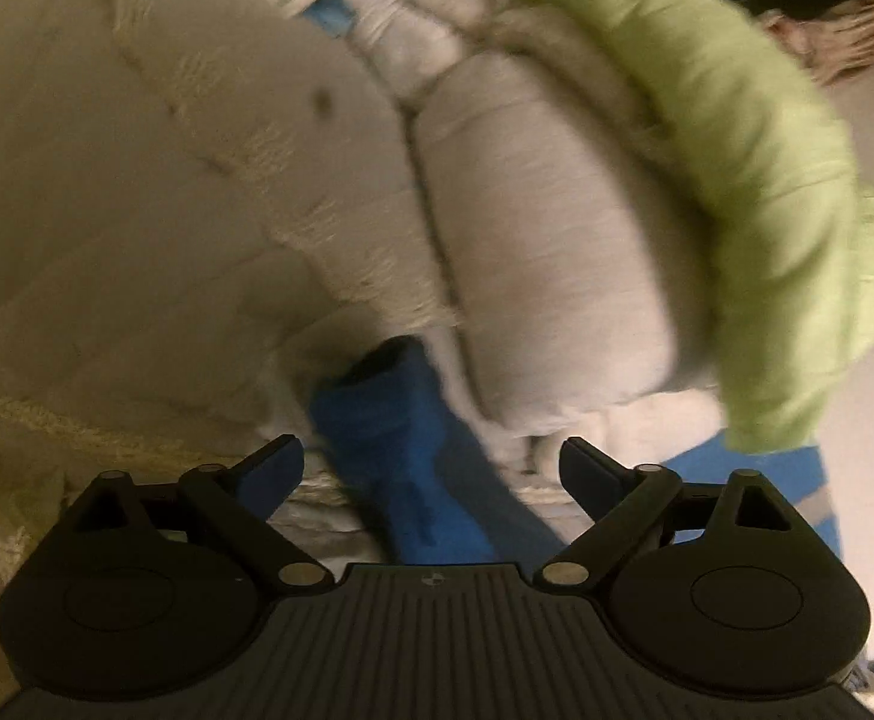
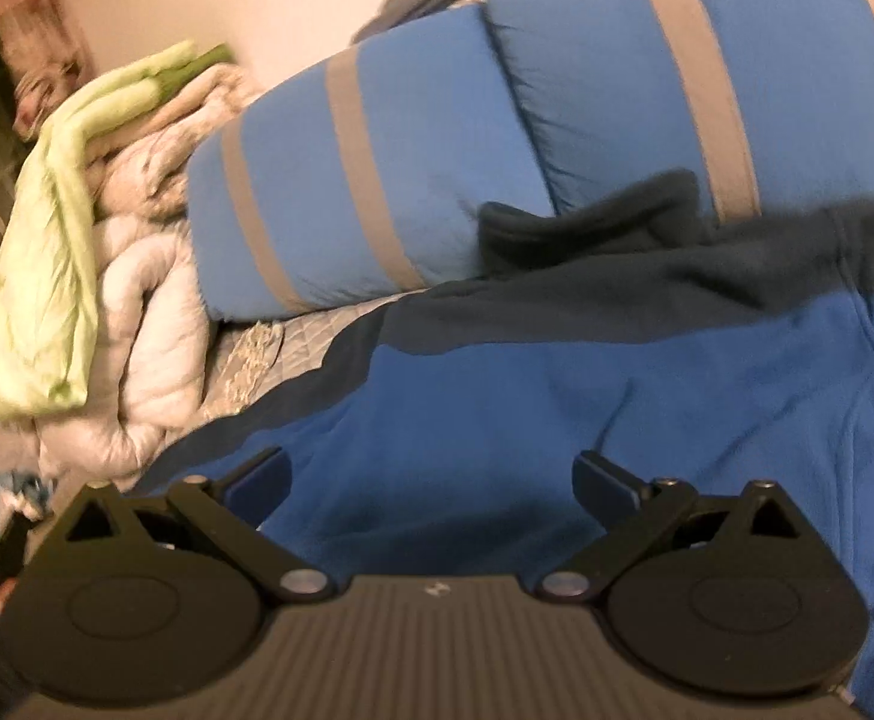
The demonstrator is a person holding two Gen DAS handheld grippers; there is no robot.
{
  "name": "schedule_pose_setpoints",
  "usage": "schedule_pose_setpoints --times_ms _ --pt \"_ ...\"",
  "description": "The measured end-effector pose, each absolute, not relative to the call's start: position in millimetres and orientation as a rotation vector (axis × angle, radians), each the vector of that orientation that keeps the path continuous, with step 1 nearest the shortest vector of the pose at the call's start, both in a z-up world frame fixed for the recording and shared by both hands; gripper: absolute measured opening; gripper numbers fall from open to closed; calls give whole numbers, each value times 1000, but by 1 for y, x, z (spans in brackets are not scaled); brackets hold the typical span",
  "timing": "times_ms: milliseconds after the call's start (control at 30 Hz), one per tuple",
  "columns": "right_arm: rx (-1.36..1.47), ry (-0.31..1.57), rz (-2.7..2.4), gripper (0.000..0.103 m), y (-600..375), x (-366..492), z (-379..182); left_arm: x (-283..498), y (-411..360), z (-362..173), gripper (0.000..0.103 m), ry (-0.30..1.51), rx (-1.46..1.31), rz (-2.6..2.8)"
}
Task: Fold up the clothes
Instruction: 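Grasp the blue hoodie hem with the left tool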
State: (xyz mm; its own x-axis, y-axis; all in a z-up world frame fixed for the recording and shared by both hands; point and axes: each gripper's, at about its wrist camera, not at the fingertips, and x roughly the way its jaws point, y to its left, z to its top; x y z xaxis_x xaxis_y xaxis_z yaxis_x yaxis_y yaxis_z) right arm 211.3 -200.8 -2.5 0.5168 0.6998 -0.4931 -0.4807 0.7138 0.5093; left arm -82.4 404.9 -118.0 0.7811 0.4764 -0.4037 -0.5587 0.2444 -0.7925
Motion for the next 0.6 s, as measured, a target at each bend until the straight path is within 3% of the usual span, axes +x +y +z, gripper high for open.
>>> schedule_pose_setpoints --times_ms 33,67,100,133,167,300,600 --pt "346 746 716 103 -203 213 -4 -79 411 -122 87 111 -1133 700" --pt "363 758 708 103 -205 216 -5 -75 415 -125 73 152 -1147 703" --pt "379 770 699 103 -207 218 -7 -70 420 -128 57 193 -1160 705" --pt "394 783 691 103 -208 220 -8 -66 425 -130 20 234 -1173 707" --pt "402 794 684 103 -209 222 -10 -60 428 -129 14 286 -1161 700" --pt "410 823 664 103 -210 225 -16 -47 424 -98 11 335 -995 728" --pt "364 828 679 103 -203 223 -17 -18 383 8 11 268 -648 589"
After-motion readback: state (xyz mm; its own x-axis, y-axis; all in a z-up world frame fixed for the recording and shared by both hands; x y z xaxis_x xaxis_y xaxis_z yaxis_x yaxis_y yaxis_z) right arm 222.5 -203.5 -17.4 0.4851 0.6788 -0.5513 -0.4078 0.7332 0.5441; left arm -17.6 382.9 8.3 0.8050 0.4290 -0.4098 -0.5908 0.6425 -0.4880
